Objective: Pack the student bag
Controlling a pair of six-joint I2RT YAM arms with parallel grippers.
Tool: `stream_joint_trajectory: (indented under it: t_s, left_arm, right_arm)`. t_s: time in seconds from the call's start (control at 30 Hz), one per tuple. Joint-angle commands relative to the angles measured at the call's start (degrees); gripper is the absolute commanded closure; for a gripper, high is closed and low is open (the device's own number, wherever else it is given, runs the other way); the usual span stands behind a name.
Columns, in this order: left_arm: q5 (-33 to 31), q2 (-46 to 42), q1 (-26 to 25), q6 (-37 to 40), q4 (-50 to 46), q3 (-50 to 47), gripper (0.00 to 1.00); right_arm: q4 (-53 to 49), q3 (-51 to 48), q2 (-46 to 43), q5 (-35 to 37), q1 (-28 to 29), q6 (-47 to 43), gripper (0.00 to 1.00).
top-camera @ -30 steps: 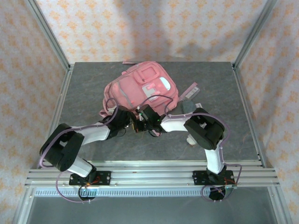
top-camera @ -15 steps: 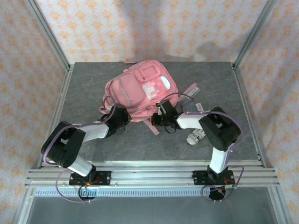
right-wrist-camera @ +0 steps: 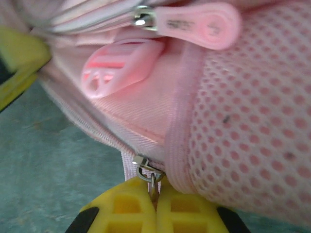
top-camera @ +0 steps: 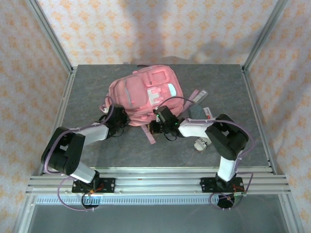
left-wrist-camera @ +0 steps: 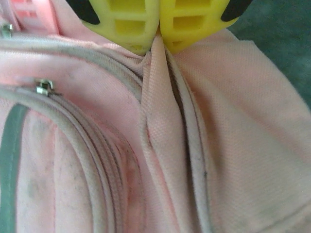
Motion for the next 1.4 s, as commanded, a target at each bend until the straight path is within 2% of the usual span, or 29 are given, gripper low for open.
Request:
stream_joint_trajectory:
  t_s: [0.0, 0.17, 0.27, 0.33, 0.4, 0.53, 0.6, 0.67, 0.73, 0.97, 1.07, 1.13, 1.37]
  left_arm:
    - [-6.2, 2.6, 3.9, 4.6, -2.1, 6.2, 1.00]
    - [-4.2, 8.3, 4.2, 6.5, -4.7, 14.4, 1.00]
    - [-2.2, 9.5, 4.2, 5.8, -4.1, 15.2, 1.00]
    - [-1.2, 8.7, 4.3, 5.1, -3.1, 13.5, 1.00]
    - [-1.2, 7.5, 4.2, 5.1, -2.8, 12.0, 1.00]
    - [-0.9, 3.4, 4.2, 6.1, -4.6, 9.9, 0.68]
    - [-0.3, 0.2, 4.2, 6.0, -4.5, 8.1, 0.56]
    - [0.5, -3.2, 4.0, 5.8, -4.4, 6.3, 0.49]
    - [1.2, -6.7, 3.6, 5.6, -4.7, 4.5, 0.48]
    - [1.3, -13.7, -1.6, 5.6, -6.0, 1.5, 0.44]
    - [-0.3, -13.5, -5.4, 6.2, -6.7, 2.2, 0.44]
    - [-1.3, -12.1, -8.0, 6.5, -7.0, 3.4, 0.44]
    - [-4.9, -4.8, -15.7, 7.1, -8.2, 9.0, 0.44]
  right_arm:
    - [-3.1, 2.8, 1.8, -2.4, 3.6, 0.4, 1.00]
    - [-2.5, 6.4, 4.0, -4.9, 5.5, 1.4, 1.00]
    - [-4.1, 6.8, 3.1, -3.0, 5.5, 0.9, 1.00]
    - [-6.0, 6.7, 1.4, -1.4, 5.4, 0.1, 0.86]
    - [-6.7, 5.9, -1.0, -1.5, 5.1, -0.5, 0.77]
    - [-9.0, 4.7, -7.0, -1.5, 4.2, -2.0, 0.65]
    - [-10.0, 4.3, -10.0, -1.3, 3.5, -2.4, 0.61]
    - [-10.7, 4.1, -12.7, -1.1, 2.2, -2.4, 0.59]
    - [-11.0, 3.7, -14.8, -0.6, 0.0, -1.7, 0.57]
    - [-11.1, 5.0, -15.2, 0.6, -6.7, -0.1, 0.57]
    - [-10.5, 5.6, -13.4, 0.5, -8.8, 0.8, 0.67]
    - [-9.9, 5.2, -11.7, -0.2, -10.6, 1.8, 0.82]
    - [-6.0, 0.9, -6.8, -1.2, -14.6, 5.3, 0.86]
